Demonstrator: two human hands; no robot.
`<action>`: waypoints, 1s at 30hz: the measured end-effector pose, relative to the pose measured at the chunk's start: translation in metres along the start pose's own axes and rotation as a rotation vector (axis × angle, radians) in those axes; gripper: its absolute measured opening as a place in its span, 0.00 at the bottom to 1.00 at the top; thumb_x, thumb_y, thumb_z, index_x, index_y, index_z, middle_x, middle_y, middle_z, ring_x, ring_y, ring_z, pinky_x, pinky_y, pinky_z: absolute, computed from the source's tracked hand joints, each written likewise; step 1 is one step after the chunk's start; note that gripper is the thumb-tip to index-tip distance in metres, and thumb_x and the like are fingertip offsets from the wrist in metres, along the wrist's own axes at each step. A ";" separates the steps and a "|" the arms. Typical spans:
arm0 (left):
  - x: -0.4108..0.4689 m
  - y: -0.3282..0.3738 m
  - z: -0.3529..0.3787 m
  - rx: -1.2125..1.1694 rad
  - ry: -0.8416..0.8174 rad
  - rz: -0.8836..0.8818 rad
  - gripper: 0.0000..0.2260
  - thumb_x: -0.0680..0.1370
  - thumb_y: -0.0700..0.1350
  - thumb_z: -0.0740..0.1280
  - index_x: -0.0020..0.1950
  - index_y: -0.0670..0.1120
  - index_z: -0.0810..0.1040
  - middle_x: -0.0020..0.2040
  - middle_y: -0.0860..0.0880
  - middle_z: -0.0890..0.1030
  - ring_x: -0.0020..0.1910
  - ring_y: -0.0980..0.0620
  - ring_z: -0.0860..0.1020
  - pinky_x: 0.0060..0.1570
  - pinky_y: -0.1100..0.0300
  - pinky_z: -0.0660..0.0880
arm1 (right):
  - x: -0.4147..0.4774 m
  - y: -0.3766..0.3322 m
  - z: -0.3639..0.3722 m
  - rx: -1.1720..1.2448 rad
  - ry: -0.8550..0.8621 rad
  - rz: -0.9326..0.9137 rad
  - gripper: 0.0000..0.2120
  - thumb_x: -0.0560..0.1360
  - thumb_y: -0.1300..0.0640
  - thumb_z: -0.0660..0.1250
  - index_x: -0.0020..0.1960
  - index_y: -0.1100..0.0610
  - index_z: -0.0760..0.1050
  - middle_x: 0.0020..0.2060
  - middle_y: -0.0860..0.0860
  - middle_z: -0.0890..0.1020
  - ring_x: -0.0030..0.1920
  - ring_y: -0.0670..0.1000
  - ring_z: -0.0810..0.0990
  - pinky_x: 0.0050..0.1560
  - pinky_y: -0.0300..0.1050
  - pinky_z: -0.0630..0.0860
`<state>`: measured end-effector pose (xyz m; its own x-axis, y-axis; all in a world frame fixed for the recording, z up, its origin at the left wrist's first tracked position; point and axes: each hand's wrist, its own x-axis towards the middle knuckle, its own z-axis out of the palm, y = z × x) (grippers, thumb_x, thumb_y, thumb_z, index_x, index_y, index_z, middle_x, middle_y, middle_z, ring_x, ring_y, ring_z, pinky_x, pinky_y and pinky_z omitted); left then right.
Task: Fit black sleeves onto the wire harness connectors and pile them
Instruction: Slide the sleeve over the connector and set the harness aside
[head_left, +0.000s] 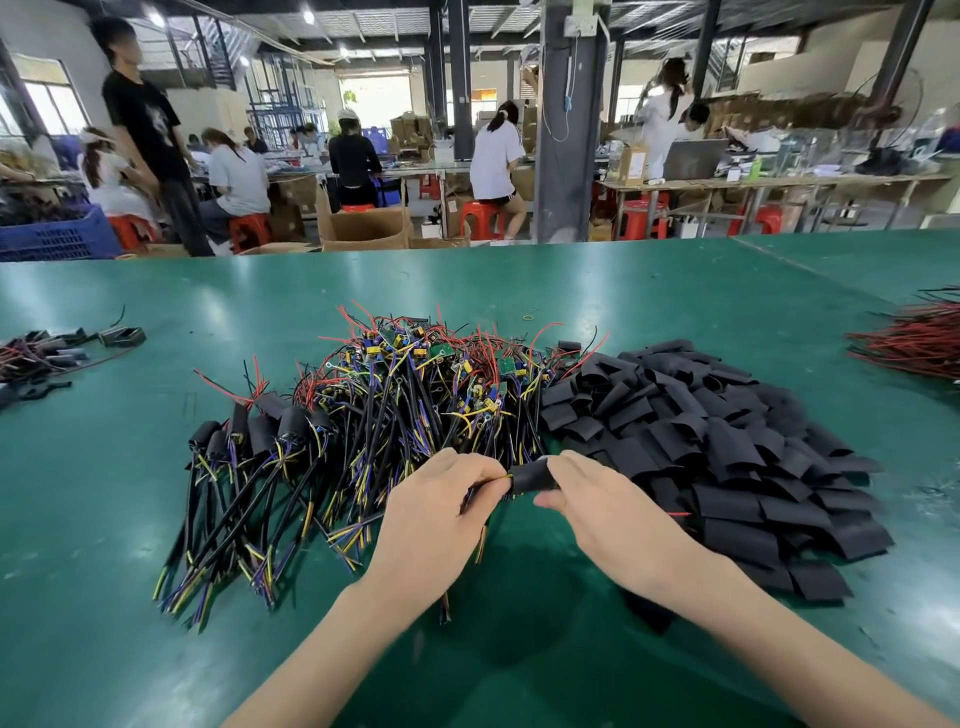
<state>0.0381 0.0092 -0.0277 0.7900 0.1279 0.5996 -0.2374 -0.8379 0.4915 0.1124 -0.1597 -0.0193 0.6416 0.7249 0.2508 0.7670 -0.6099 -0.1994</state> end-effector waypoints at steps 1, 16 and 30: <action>-0.001 0.001 0.001 0.002 -0.006 0.010 0.02 0.74 0.43 0.71 0.43 0.50 0.80 0.33 0.58 0.70 0.34 0.64 0.69 0.37 0.70 0.65 | 0.000 -0.001 -0.001 0.054 -0.001 0.011 0.14 0.81 0.50 0.56 0.60 0.58 0.66 0.54 0.51 0.75 0.53 0.54 0.74 0.53 0.49 0.71; 0.020 -0.013 -0.035 0.004 0.408 -0.027 0.04 0.76 0.41 0.65 0.48 0.49 0.75 0.40 0.61 0.77 0.35 0.62 0.72 0.41 0.68 0.70 | 0.004 0.008 -0.006 -0.137 0.309 0.113 0.27 0.77 0.51 0.62 0.73 0.58 0.62 0.58 0.53 0.74 0.58 0.57 0.70 0.58 0.52 0.67; 0.022 -0.106 -0.081 0.626 0.224 -0.845 0.12 0.75 0.40 0.64 0.54 0.33 0.75 0.53 0.30 0.75 0.55 0.32 0.71 0.53 0.45 0.69 | 0.009 0.033 0.005 -0.170 0.334 0.272 0.10 0.73 0.56 0.69 0.54 0.54 0.77 0.48 0.51 0.80 0.53 0.57 0.76 0.52 0.53 0.65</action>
<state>0.0348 0.1434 -0.0158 0.4257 0.8340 0.3509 0.7191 -0.5472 0.4282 0.1438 -0.1714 -0.0284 0.7601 0.4055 0.5078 0.5412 -0.8275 -0.1492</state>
